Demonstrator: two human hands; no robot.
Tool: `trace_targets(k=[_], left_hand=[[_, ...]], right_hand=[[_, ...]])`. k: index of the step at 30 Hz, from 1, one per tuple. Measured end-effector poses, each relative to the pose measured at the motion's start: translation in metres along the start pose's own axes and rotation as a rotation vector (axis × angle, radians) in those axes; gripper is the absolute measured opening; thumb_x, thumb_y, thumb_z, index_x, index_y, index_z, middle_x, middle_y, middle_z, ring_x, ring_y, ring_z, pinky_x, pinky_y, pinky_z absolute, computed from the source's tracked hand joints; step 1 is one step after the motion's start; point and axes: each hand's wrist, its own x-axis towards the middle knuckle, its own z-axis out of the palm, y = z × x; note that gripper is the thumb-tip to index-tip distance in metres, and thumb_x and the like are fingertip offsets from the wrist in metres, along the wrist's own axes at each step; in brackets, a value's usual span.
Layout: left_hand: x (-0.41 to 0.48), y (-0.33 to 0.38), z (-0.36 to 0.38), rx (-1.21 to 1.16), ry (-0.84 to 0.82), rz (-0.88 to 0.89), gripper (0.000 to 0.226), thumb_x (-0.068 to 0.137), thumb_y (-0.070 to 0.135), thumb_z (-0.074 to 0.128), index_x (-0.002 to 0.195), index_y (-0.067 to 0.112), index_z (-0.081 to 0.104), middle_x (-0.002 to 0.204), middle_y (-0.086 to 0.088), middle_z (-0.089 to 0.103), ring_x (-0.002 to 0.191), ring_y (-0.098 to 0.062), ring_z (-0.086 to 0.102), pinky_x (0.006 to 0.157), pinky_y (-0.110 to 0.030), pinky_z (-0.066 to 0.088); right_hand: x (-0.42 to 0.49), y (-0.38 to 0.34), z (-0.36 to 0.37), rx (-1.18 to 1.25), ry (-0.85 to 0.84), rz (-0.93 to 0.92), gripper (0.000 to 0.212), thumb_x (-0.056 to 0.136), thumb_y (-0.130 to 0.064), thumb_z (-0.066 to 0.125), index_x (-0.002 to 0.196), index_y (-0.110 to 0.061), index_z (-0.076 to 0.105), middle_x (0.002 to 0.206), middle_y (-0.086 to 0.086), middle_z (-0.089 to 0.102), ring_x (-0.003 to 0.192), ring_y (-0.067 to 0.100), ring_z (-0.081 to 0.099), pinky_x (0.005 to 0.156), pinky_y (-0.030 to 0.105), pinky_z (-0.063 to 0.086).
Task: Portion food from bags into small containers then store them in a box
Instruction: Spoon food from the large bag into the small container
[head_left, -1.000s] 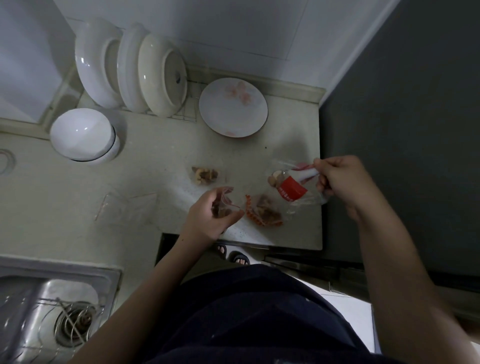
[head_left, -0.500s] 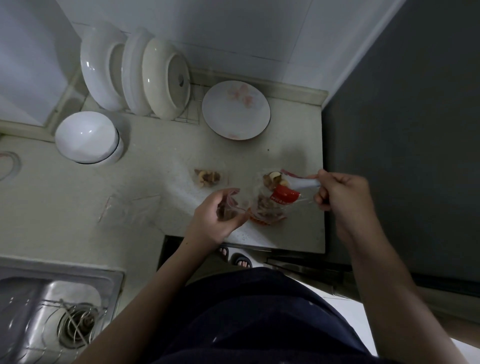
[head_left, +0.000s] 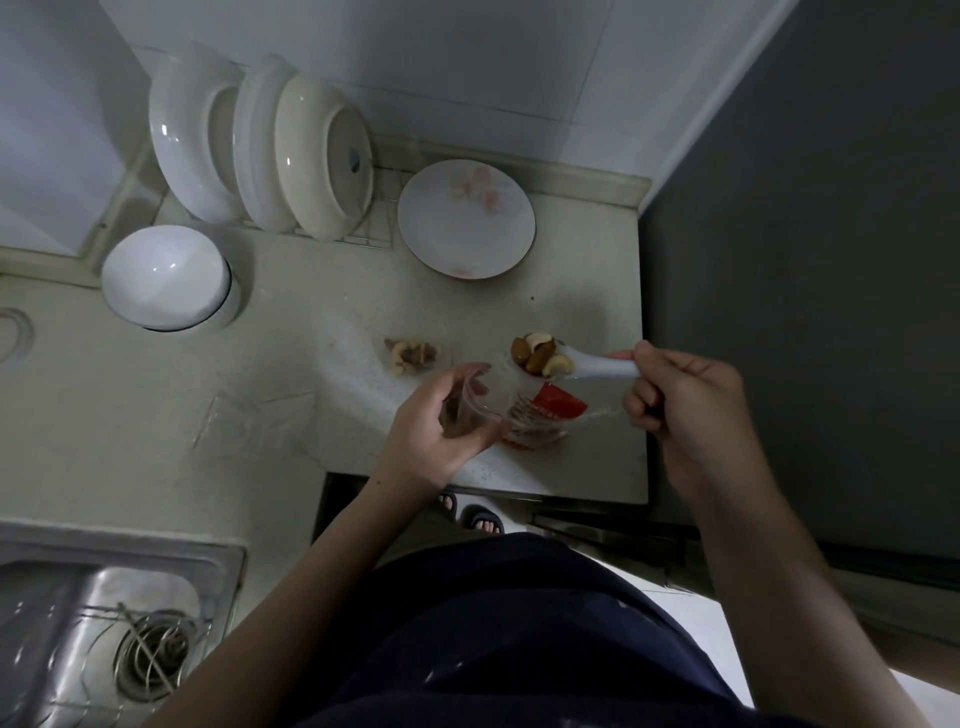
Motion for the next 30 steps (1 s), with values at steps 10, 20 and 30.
trace_targets(k=[10,20,30], left_hand=[[0.001,-0.001,0.0,-0.007,0.048,0.064,0.05,0.08,0.024,0.079,0.125,0.02,0.057,0.113,0.013,0.065,0.103,0.007,0.06,0.08,-0.004,0.044],[0.005,-0.006,0.004,-0.049,0.113,0.055,0.046,0.078,0.028,0.078,0.121,0.027,0.06,0.108,0.015,0.067,0.1,0.0,0.063,0.08,-0.008,0.047],[0.014,-0.036,-0.013,0.062,0.259,-0.058,0.037,0.08,0.04,0.076,0.112,0.028,0.06,0.097,0.015,0.068,0.094,0.011,0.06,0.076,0.0,0.041]], right_hand=[[-0.021,-0.01,0.022,-0.442,-0.072,-0.245,0.03,0.095,-0.021,0.054,0.074,-0.022,0.076,0.041,-0.007,0.055,0.039,0.0,0.048,0.042,0.014,0.037],[-0.035,-0.005,0.04,-0.967,-0.232,-0.836,0.018,0.093,-0.014,0.054,0.092,-0.006,0.071,0.079,0.005,0.07,0.072,0.019,0.064,0.064,0.034,0.051],[-0.018,-0.002,0.033,-0.363,0.009,-0.459,0.022,0.096,-0.022,0.052,0.091,-0.025,0.073,0.052,-0.014,0.056,0.051,0.0,0.053,0.053,0.016,0.044]])
